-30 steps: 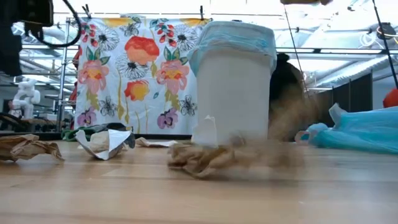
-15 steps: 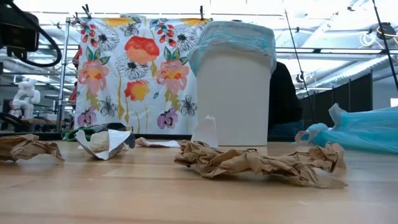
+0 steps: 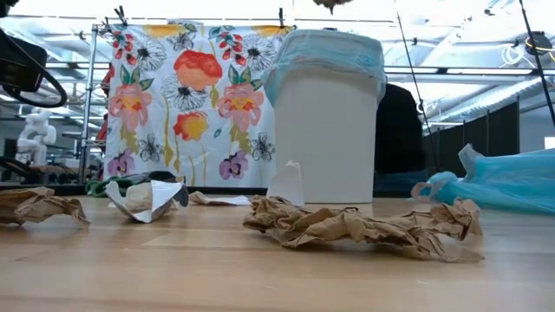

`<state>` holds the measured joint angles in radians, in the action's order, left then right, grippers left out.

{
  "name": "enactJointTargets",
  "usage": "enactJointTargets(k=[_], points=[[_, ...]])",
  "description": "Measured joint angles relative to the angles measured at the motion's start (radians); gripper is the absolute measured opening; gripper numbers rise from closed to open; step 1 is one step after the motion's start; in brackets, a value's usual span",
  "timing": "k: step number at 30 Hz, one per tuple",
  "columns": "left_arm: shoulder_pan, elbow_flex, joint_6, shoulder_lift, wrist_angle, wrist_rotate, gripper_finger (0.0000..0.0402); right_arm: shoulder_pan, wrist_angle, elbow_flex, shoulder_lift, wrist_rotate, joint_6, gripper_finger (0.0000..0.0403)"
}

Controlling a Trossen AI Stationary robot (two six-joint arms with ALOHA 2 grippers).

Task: Place trash/remove bag and relplace
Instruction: Put the brown napkin into the trash bin

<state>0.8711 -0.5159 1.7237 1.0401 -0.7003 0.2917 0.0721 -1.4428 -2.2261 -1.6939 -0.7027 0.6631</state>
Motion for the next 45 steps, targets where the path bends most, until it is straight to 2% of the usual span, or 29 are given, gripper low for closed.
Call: enactJointTargets(k=[5,9,15,19,24,29,32,37,39,43,45], points=[[0.000,0.000,0.026,0.000,0.004,-0.008,0.0134,0.166,0.094,0.000,-0.001,0.182,-0.129,0.0026],[0.000,0.000,0.026,0.000,0.014,-0.021,0.0134,0.257,0.128,0.000,-0.008,0.264,-0.180,0.0062],[0.000,0.000,0.029,0.000,0.018,-0.042,0.0134,0.320,0.117,0.000,-0.033,0.364,-0.216,0.0123],[0.000,0.000,0.029,0.002,0.006,-0.071,0.0134,0.319,0.094,0.000,-0.057,0.370,-0.215,0.0151],[-0.008,0.000,0.079,0.034,-0.055,-0.071,0.0134,0.280,0.077,0.001,-0.070,0.374,-0.226,0.0170],[-0.008,0.000,0.085,0.098,-0.050,-0.071,0.0134,0.211,0.070,0.001,-0.065,0.385,-0.213,0.0173],[-0.008,0.000,0.088,0.157,-0.044,-0.071,0.0134,0.151,0.041,0.001,-0.062,0.422,-0.191,0.0174],[-0.010,-0.002,0.104,0.250,-0.032,-0.080,0.0131,0.026,0.005,0.001,-0.062,0.421,-0.137,0.0174],[-0.018,-0.006,0.104,0.279,-0.019,-0.104,0.0113,-0.023,-0.007,0.001,-0.060,0.421,-0.096,0.0174],[-0.022,-0.011,0.104,0.290,0.013,-0.126,0.0022,-0.130,-0.049,0.000,-0.055,0.419,0.002,0.0174],[-0.021,-0.020,0.104,0.281,0.001,-0.125,0.0011,-0.187,-0.083,0.000,-0.053,0.419,0.060,0.0174]])
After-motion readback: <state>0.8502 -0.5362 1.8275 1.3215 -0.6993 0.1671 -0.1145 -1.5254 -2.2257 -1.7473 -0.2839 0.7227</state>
